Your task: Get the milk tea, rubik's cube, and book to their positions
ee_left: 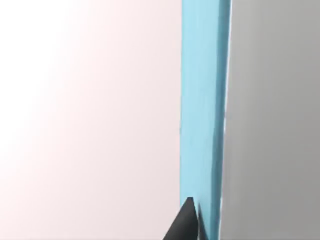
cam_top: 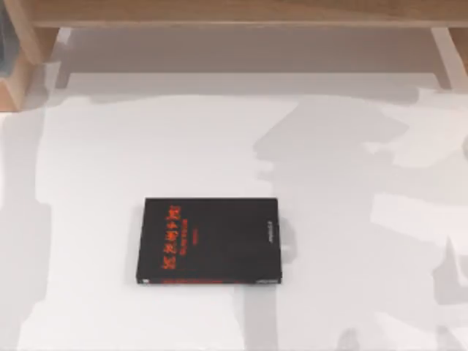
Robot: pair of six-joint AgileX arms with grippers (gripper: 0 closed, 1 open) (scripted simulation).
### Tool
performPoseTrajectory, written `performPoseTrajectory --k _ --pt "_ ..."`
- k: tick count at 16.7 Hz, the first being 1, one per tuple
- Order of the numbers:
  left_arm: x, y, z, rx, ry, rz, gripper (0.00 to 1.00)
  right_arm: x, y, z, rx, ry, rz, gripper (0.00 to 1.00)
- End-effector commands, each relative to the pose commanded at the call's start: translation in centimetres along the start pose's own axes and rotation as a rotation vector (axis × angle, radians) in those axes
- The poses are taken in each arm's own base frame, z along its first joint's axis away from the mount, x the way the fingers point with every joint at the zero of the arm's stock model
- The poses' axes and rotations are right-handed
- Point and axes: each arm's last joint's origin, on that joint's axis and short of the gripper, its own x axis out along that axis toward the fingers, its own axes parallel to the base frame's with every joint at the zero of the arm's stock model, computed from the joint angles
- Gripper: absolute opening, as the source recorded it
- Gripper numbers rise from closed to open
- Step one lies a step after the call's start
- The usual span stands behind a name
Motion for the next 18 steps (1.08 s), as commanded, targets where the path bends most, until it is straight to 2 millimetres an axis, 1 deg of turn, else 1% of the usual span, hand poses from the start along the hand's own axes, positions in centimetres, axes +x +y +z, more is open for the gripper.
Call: performPoseTrajectory --k 1,2,3,4,5,7,9,10,12,13,14,15,17,18 --pt "-1.2 -0.8 2.6 0.043 -0.027 0.043 0.0 0.0 0.0 0.0 0.0 0.0 0.0 1.0" --pt "-2.5 -1.9 4.8 0.078 -0.038 0.077 0.0 0.0 0.0 0.0 0.0 0.0 0.0 1.0" --pt "-3.8 -3.2 6.5 0.107 -0.032 0.098 0.0 0.0 0.0 0.0 0.0 0.0 0.0 1.0" --pt "-5.3 -4.8 7.6 0.134 -0.009 0.101 0.0 0.0 0.0 0.0 0.0 0.0 0.0 1.0" --pt "-6.8 -6.7 8.2 0.16 0.027 0.085 0.0 0.0 0.0 0.0 0.0 0.0 0.0 1.0" --pt "-10.0 -11.5 8.1 0.224 0.119 -0.008 0.0 0.0 0.0 0.0 0.0 0.0 0.0 1.0" --pt "-14.1 -17.1 6.8 0.312 0.209 -0.166 0.0 0.0 0.0 0.0 0.0 0.0 0.0 1.0" --pt "-16.5 -19.9 5.9 0.369 0.248 -0.261 0.0 0.0 0.0 0.0 0.0 0.0 0.0 1.0" --pt "-22.2 -25.1 3.4 0.51 0.309 -0.462 0.0 0.0 0.0 0.0 0.0 0.0 0.0 1.0" --pt "-25.3 -27.1 2.0 0.593 0.329 -0.56 0.0 0.0 0.0 0.0 0.0 0.0 0.0 1.0" --pt "-28.4 -28.6 0.6 0.681 0.343 -0.652 0.0 0.0 0.0 0.0 0.0 0.0 0.0 1.0" --pt "-31.3 -29.7 -0.8 0.768 0.352 -0.734 0.0 0.0 0.0 0.0 0.0 0.0 0.0 1.0" --pt "-36.3 -30.5 -3.3 0.928 0.356 -0.861 0.0 0.0 0.0 0.0 0.0 0.0 0.0 1.0" --pt "-38.1 -30.5 -4.4 0.993 0.355 -0.905 0.0 0.0 0.0 0.0 0.0 0.0 0.0 1.0"
